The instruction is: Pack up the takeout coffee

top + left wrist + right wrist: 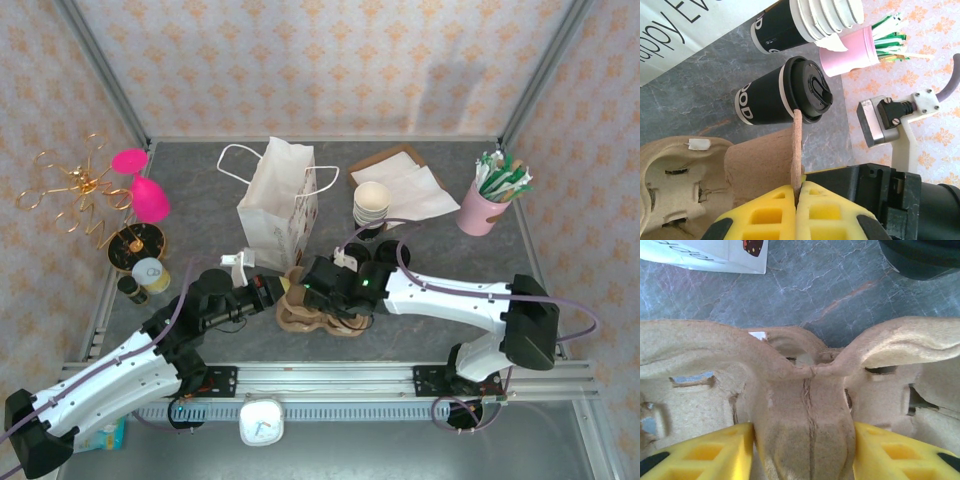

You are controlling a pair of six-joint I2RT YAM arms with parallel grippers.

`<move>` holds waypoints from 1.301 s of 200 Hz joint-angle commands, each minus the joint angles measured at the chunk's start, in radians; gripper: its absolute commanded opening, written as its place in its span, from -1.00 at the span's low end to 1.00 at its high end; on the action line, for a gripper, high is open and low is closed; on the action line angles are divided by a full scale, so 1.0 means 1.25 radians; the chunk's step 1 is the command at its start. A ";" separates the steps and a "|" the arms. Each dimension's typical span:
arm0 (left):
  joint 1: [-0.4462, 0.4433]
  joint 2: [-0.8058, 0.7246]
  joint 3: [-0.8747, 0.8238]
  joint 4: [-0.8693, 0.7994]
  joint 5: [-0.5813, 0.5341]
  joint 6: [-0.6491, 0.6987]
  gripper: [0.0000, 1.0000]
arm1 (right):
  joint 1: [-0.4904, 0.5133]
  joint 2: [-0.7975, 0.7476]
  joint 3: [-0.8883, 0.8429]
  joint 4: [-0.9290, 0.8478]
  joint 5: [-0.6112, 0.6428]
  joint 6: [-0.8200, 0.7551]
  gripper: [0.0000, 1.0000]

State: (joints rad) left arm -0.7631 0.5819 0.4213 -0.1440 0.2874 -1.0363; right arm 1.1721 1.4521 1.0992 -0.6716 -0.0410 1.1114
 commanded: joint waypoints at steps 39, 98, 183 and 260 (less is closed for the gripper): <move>0.005 0.000 0.016 -0.013 0.003 0.017 -0.61 | -0.006 -0.046 0.011 -0.041 0.048 0.006 -0.09; 0.005 -0.008 0.092 -0.095 -0.026 0.052 -0.14 | -0.006 -0.107 0.018 -0.098 0.077 0.000 -0.10; -0.026 0.057 0.177 -0.201 -0.083 0.061 -0.07 | -0.009 -0.223 0.088 -0.275 0.197 -0.043 -0.10; -0.273 0.320 0.240 -0.195 -0.320 -0.015 -0.05 | -0.175 -0.331 0.038 -0.319 0.160 -0.177 -0.09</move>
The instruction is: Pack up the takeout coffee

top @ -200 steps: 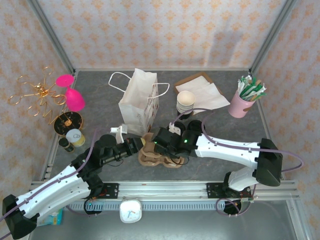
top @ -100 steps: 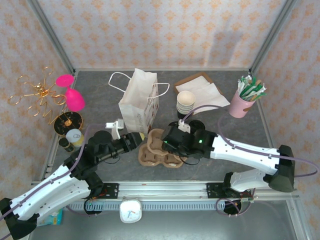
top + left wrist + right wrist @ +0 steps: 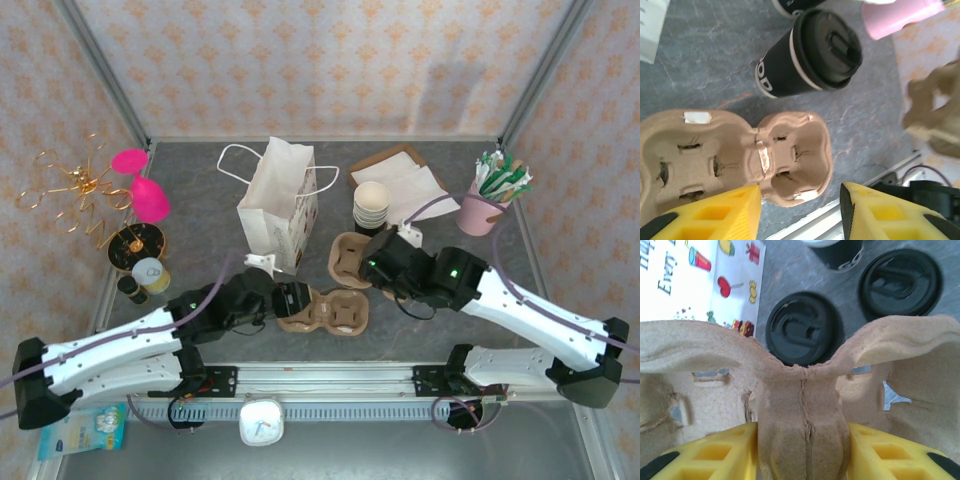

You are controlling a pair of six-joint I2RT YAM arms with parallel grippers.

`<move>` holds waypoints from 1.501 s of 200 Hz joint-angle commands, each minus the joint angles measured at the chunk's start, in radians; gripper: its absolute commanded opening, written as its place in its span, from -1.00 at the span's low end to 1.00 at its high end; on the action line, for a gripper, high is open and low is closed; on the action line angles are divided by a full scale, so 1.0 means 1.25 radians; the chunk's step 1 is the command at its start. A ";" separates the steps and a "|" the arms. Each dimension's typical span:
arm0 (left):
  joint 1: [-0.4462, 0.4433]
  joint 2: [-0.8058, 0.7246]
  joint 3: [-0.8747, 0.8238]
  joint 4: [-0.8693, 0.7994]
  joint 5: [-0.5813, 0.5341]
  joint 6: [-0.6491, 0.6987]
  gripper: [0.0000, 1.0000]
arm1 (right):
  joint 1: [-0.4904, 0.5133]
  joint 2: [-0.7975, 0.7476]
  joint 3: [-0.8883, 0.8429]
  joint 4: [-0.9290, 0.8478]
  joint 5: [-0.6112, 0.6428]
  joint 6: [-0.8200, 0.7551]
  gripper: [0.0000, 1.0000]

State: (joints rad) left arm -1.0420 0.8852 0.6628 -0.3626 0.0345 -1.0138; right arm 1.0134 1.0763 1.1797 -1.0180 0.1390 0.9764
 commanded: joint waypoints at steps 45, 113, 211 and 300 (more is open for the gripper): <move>-0.078 0.275 0.132 -0.065 -0.180 -0.031 0.05 | -0.142 -0.057 -0.085 -0.022 0.000 -0.136 -0.08; -0.090 0.534 0.263 -0.186 -0.234 -0.041 0.08 | -0.211 -0.071 -0.136 0.036 -0.036 -0.187 -0.08; -0.089 0.481 0.146 -0.396 -0.328 -0.237 0.18 | -0.227 -0.073 -0.119 0.053 -0.039 -0.217 -0.08; -0.123 0.326 0.233 -0.409 -0.346 -0.243 0.24 | -0.230 -0.063 -0.111 0.062 -0.039 -0.228 -0.09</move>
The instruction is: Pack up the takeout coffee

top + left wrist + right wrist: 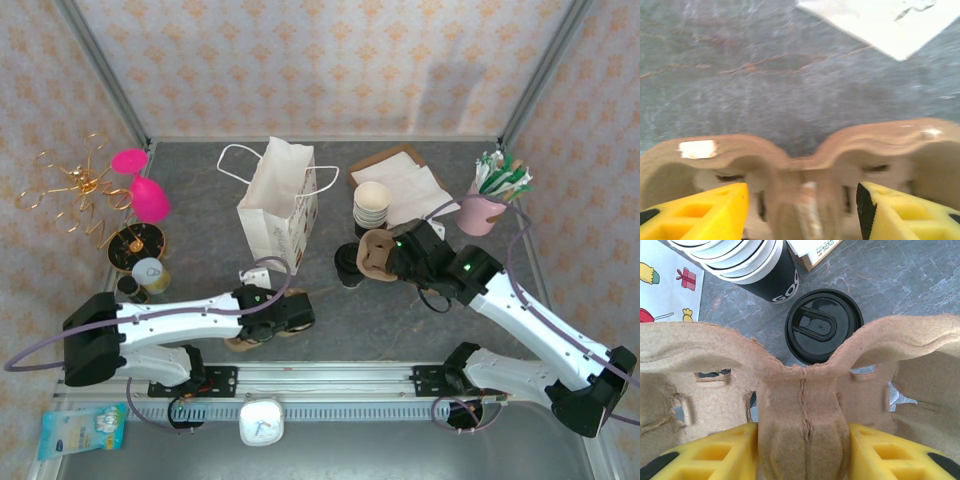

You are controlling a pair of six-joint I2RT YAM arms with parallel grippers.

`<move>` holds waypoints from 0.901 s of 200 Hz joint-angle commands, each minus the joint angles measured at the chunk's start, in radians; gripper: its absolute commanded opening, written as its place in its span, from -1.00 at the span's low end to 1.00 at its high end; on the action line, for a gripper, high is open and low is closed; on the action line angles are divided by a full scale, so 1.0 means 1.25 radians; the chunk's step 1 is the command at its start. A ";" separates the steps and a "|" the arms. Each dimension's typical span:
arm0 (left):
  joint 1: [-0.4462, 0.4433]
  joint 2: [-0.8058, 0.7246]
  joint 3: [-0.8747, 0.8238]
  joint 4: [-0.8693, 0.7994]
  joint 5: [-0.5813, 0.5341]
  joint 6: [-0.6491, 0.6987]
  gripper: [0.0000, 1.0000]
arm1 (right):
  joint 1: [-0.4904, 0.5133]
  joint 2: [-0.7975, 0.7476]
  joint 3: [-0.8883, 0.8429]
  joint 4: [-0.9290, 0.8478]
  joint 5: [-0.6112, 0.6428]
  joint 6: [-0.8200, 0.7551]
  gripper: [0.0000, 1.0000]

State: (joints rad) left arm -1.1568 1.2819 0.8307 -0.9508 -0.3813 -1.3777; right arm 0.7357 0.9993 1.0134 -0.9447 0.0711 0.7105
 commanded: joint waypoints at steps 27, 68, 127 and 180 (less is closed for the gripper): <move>-0.089 0.060 0.173 0.184 0.041 0.098 0.24 | -0.019 -0.007 0.022 -0.002 0.015 -0.017 -0.08; -0.139 0.078 0.104 0.407 0.186 0.120 0.22 | -0.058 -0.016 0.022 -0.015 0.021 -0.037 -0.08; -0.124 0.094 -0.045 0.535 0.251 0.092 0.23 | -0.077 -0.005 0.025 0.001 0.007 -0.051 -0.08; -0.061 0.099 -0.056 0.403 0.160 0.096 0.23 | -0.077 0.001 0.033 0.006 0.003 -0.054 -0.09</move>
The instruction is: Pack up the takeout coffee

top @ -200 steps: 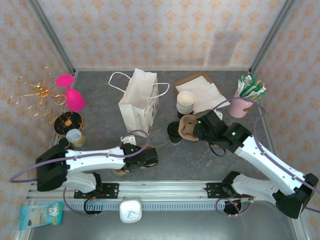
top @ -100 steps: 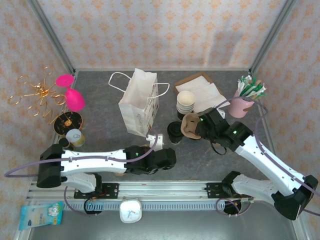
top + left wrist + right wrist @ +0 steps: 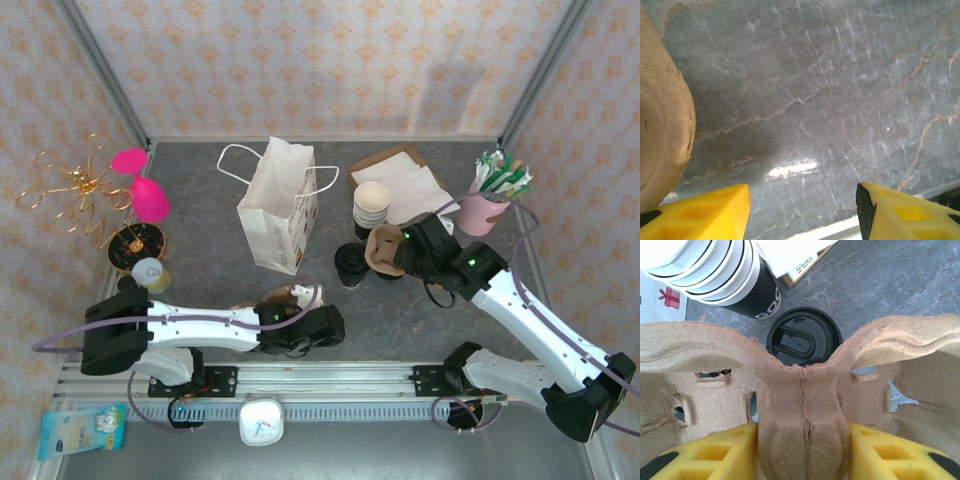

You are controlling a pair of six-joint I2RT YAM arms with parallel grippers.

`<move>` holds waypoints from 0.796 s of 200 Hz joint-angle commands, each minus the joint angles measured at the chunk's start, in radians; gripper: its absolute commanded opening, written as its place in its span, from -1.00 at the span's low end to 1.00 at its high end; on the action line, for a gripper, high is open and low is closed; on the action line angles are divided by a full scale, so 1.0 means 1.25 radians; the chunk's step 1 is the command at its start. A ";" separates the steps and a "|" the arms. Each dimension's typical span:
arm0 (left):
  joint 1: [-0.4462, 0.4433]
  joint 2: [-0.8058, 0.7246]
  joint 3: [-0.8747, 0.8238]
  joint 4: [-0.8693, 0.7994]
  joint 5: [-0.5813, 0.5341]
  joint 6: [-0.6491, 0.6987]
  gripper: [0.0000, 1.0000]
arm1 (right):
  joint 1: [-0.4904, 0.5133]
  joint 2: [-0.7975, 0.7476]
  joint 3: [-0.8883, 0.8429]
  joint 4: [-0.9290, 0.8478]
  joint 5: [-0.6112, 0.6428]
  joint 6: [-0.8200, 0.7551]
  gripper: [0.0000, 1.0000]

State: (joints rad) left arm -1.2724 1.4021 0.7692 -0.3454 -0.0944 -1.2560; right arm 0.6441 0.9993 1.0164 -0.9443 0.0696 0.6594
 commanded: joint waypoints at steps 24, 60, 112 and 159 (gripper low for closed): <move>0.072 -0.011 -0.009 -0.135 -0.119 0.016 0.23 | -0.004 0.000 0.038 0.010 0.001 -0.014 -0.09; 0.150 -0.043 -0.012 -0.261 -0.202 0.030 0.23 | -0.004 0.005 0.049 0.009 0.000 -0.019 -0.09; 0.282 -0.198 -0.097 -0.300 -0.245 0.072 0.23 | -0.004 0.018 0.067 0.019 -0.006 -0.034 -0.09; 0.292 -0.380 -0.063 -0.332 -0.219 0.079 0.21 | -0.004 0.024 0.114 0.011 -0.008 -0.059 -0.10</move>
State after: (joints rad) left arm -0.9092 1.0302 0.6483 -0.6998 -0.3519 -1.1778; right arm 0.6441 1.0260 1.1004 -0.9337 0.0444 0.6220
